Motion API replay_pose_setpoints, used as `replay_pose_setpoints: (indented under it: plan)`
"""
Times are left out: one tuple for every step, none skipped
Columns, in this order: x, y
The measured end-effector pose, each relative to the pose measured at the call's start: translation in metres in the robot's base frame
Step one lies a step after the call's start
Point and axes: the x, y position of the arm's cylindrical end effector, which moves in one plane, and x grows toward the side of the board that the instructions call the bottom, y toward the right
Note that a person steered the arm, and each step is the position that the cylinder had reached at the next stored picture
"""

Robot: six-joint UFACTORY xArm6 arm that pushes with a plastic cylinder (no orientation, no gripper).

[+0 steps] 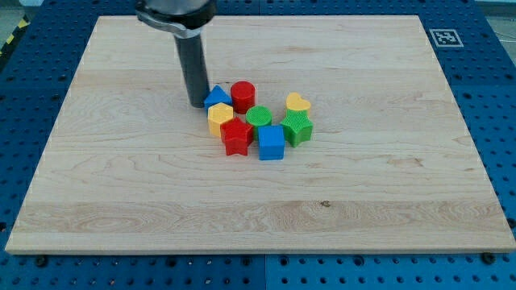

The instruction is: Move red circle into green circle

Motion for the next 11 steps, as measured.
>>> replay_pose_setpoints:
  plan:
    - [-0.001, 0.007]
    - [-0.024, 0.003]
    - [-0.032, 0.020]
    - [-0.027, 0.040]
    - [-0.020, 0.045]
    - [-0.020, 0.045]
    - [-0.022, 0.053]
    - [-0.008, 0.065]
    - [-0.007, 0.066]
    - [-0.031, 0.069]
    - [-0.046, 0.090]
